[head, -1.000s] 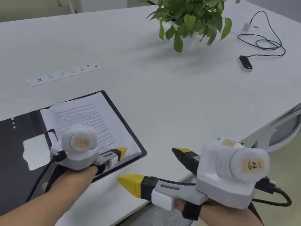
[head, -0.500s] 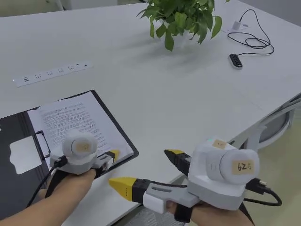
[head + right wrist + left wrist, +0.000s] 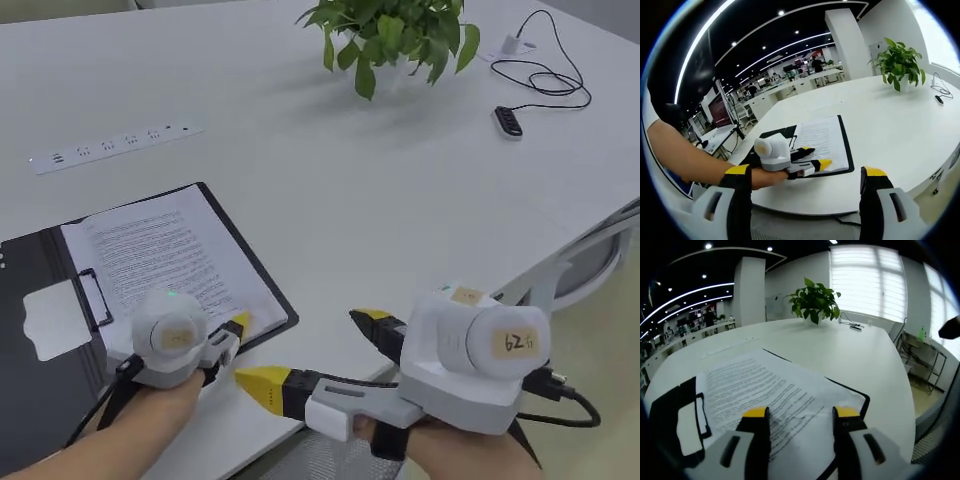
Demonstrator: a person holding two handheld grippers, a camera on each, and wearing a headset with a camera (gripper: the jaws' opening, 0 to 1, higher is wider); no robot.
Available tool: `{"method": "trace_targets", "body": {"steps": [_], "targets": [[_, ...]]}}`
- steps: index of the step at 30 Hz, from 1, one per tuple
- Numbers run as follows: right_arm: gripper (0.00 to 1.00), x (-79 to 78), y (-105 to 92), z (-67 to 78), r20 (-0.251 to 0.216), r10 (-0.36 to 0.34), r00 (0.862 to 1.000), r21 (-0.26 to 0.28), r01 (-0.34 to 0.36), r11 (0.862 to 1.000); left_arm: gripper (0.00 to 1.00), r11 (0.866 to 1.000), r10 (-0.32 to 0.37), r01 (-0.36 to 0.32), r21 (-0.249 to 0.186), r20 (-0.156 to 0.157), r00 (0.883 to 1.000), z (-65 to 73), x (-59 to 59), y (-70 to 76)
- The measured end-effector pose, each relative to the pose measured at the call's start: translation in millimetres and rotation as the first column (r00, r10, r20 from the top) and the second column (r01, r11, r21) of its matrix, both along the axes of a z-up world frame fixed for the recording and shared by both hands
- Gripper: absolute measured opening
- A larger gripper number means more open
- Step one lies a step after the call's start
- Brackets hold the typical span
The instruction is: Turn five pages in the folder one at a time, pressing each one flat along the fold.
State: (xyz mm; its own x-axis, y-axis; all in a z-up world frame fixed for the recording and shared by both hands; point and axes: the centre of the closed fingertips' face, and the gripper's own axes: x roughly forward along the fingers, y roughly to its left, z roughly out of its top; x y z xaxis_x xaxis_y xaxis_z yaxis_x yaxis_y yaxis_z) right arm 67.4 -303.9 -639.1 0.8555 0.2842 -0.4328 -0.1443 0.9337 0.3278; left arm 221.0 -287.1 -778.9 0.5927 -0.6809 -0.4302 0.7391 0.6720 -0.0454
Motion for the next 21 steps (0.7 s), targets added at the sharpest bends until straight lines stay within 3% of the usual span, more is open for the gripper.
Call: {"method": "trace_targets", "body": {"steps": [10,21], "targets": [[0.88,10.3,5.7,-1.9,-0.007,0.018,1.000,0.006,-0.018,1.000,0.43,1.000,-0.012,0.012,-0.013,0.022,1.000,0.7,1.3,2.0],[0.86,37.8,4.2,-4.3,-0.015,0.024,1.000,0.033,-0.023,0.999,0.32,1.000,0.007,-0.007,-0.018,0.009,1.000,0.0,5.6,3.9]]}}
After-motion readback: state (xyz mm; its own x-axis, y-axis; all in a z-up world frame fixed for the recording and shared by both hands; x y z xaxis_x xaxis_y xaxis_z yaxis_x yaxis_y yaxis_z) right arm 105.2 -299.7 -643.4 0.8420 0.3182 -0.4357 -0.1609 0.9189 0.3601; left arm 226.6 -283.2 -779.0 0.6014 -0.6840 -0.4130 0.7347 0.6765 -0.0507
